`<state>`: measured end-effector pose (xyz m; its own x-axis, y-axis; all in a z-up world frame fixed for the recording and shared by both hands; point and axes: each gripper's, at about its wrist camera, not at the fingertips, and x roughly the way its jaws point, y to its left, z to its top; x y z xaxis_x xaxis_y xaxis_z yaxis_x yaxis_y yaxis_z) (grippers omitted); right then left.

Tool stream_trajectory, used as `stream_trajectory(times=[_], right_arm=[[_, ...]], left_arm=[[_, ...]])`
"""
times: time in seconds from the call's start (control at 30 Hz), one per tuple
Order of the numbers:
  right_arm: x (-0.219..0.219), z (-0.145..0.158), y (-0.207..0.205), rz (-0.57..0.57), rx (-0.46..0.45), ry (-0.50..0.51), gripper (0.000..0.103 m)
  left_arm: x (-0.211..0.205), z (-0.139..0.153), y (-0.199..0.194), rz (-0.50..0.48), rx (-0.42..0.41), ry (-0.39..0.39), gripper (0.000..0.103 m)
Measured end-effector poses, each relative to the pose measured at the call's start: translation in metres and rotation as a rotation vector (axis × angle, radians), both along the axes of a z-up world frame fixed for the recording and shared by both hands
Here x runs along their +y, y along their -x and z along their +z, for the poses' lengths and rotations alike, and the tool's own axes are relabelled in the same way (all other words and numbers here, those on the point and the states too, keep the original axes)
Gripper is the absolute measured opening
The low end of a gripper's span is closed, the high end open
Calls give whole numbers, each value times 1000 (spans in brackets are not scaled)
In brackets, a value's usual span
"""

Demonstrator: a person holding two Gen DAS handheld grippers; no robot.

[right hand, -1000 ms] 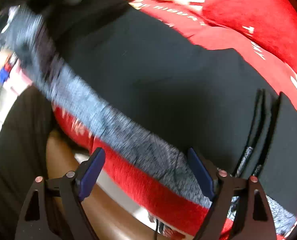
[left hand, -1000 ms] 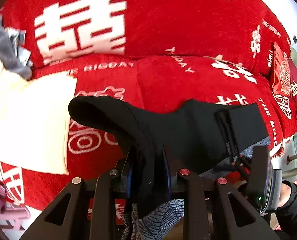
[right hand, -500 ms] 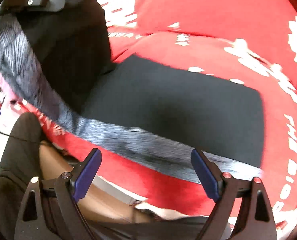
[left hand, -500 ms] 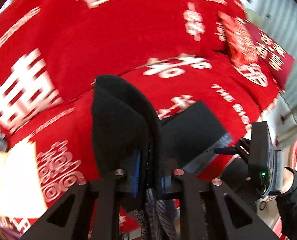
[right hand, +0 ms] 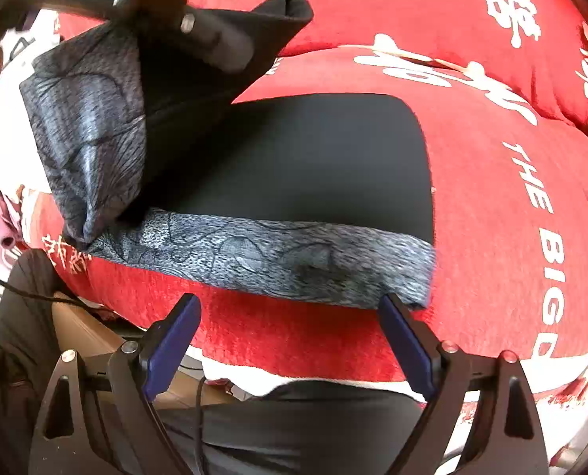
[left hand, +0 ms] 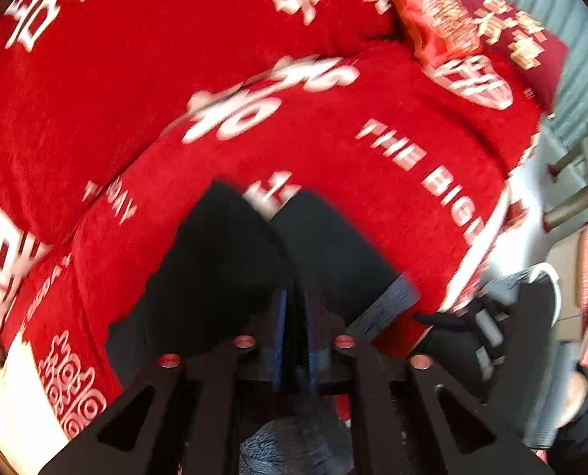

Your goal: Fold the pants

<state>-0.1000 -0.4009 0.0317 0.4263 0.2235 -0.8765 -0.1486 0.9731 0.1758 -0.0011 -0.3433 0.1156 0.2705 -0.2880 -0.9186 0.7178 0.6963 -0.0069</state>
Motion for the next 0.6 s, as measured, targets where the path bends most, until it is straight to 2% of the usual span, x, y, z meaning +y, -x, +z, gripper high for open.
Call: stream_trajectory(times=[0.07, 0.13, 0.23, 0.3, 0.43, 0.6], right_arm=[[-8, 0, 3, -19, -4, -13, 93], [-13, -2, 3, -32, 2, -26, 93], [-19, -5, 1, -41, 0, -65, 93], [-21, -3, 3, -29, -26, -118, 93], [-20, 3, 4, -19, -63, -192, 93], [-9, -1, -14, -6, -60, -199, 93]], left_arm=[[-15, 15, 3, -23, -6, 58, 0], [-33, 11, 2, -30, -19, 34, 0], [-40, -11, -11, -4, 36, -4, 0], [-28, -15, -22, 36, 62, 8, 0], [17, -28, -32, 123, 65, -42, 0], [84, -77, -25, 240, 131, -122, 0]])
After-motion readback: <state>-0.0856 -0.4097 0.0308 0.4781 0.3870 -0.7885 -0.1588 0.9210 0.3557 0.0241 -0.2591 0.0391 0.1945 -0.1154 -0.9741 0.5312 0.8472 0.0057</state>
